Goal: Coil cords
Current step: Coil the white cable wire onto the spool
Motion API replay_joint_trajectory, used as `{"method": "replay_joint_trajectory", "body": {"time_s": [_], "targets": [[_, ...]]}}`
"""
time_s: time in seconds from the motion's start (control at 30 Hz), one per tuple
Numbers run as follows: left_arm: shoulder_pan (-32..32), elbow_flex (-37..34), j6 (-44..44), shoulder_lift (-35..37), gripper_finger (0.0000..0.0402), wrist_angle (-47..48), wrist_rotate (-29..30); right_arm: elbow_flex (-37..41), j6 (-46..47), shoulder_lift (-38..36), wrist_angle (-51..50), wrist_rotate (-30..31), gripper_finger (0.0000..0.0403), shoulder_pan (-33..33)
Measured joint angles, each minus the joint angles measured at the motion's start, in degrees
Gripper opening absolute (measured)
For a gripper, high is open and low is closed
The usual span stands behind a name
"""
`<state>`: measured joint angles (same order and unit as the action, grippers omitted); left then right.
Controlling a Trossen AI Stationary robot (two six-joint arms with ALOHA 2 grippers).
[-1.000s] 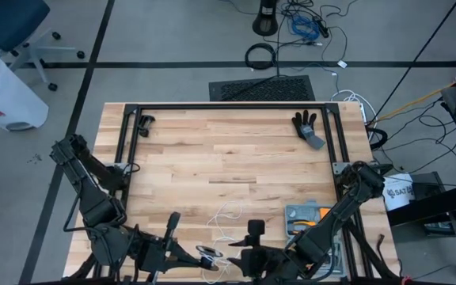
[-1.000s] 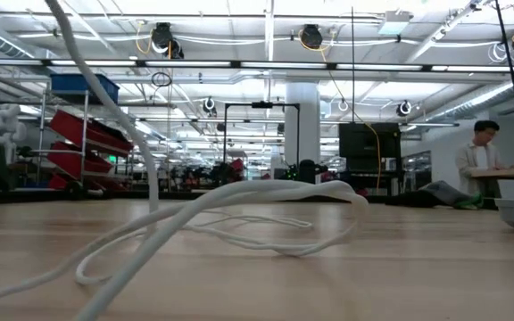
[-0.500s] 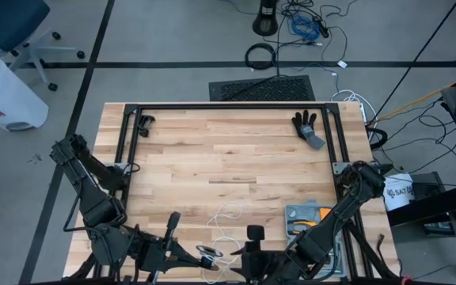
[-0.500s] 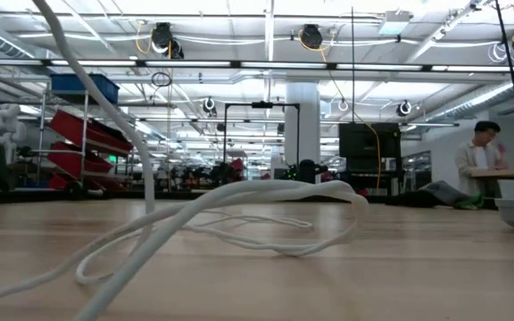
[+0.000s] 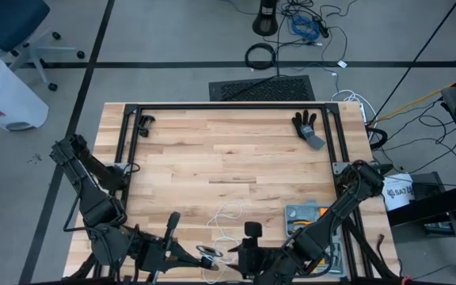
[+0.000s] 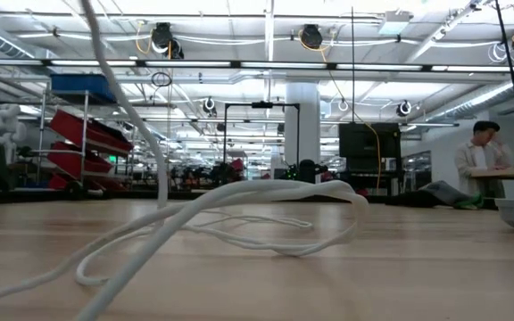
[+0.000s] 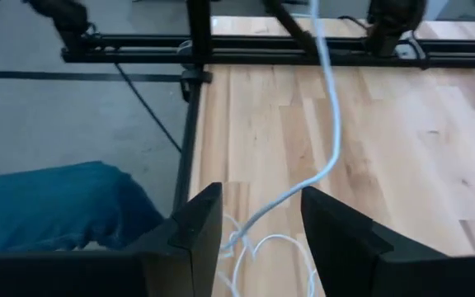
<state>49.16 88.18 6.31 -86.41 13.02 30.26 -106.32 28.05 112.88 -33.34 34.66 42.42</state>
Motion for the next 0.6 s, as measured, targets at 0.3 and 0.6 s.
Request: {"method": "replay_joint_trajectory", "body": {"time_s": [0.3,0.6], "targets": [[0.0,0.0,0.0,0.0,0.0002,0.0,0.0,0.0,2.2,0.3,-3.0,1.2,0.0089,-0.6],[0.0,0.0,0.0,0.0,0.0002,0.0,0.0,0.0,2.8,0.3,-4.5,2.8,0.0036,-0.7]]}}
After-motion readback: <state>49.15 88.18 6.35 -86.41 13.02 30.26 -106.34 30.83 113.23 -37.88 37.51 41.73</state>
